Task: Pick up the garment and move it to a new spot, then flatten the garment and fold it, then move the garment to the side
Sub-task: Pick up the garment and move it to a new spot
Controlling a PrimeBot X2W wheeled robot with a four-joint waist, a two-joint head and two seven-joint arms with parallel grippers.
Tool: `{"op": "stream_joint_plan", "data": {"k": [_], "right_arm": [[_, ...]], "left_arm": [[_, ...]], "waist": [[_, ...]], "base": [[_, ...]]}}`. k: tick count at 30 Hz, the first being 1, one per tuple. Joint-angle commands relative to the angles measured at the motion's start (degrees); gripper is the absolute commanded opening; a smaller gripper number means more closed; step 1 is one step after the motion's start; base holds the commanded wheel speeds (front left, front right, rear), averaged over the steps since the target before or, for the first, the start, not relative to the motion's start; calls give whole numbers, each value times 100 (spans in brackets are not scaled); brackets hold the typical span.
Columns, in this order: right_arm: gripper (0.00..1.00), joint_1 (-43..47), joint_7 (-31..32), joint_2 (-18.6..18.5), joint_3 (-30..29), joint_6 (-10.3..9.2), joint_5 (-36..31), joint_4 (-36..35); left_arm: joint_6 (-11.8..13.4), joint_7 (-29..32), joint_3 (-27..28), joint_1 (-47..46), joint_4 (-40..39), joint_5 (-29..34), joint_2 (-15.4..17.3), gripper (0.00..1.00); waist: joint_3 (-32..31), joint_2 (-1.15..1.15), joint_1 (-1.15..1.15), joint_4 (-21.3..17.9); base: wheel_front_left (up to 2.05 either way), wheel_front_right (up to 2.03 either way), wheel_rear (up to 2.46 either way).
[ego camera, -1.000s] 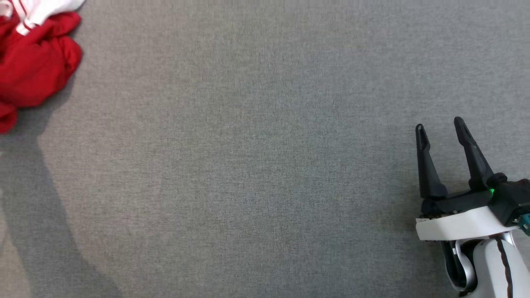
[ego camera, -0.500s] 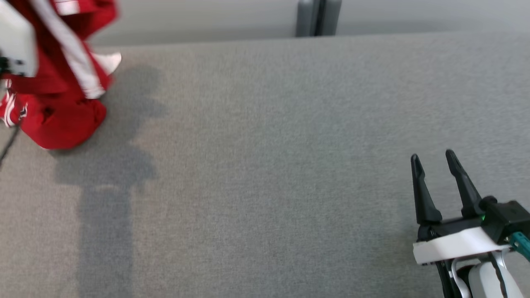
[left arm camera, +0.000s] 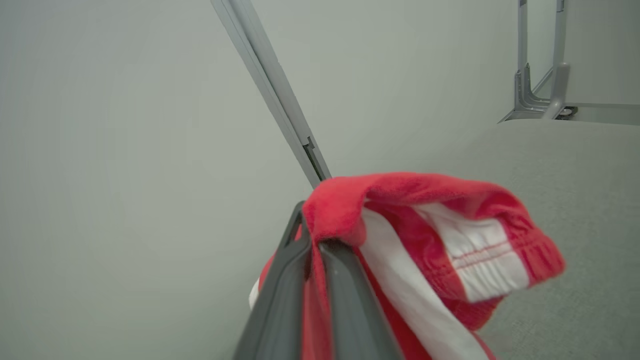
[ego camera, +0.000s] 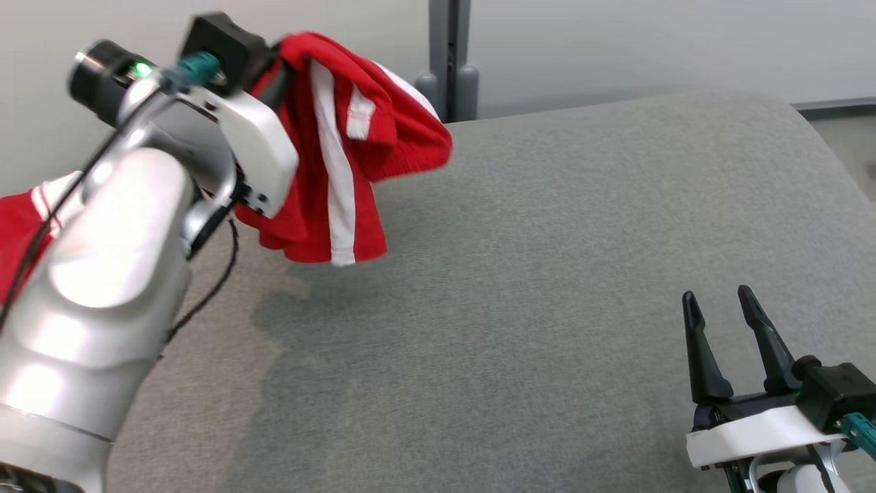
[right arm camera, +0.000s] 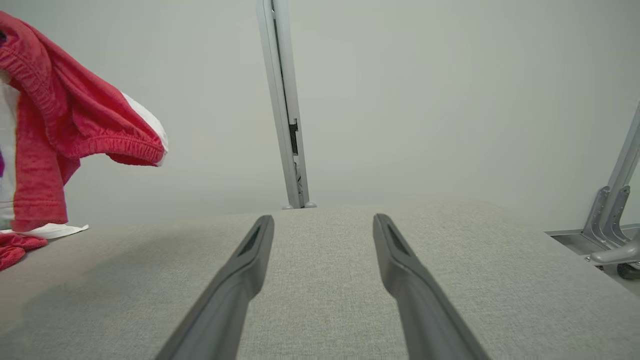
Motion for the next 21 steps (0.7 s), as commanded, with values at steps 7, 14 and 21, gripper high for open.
{"op": "stream_joint_plan", "data": {"k": [7,14,21], "right_arm": [[100,-148,-4,-33,84,9,105,-11],[100,-228,-4,-34,162,9,184,5],[100,-251,-4,-34,181,9,227,68]], "left_arm": [[50,-746,-414,220,673,156,-435,0],[110,-1553,-832,660,1658,366,-980,0],[81,-2028,-1175,1191,2320,273,-1459,0]], "waist": [[338,0,0,-470],[547,0,0,-679],[526,0,0,-678]], "base": [[0,0,0],[0,0,0],[0,0,0]]}}
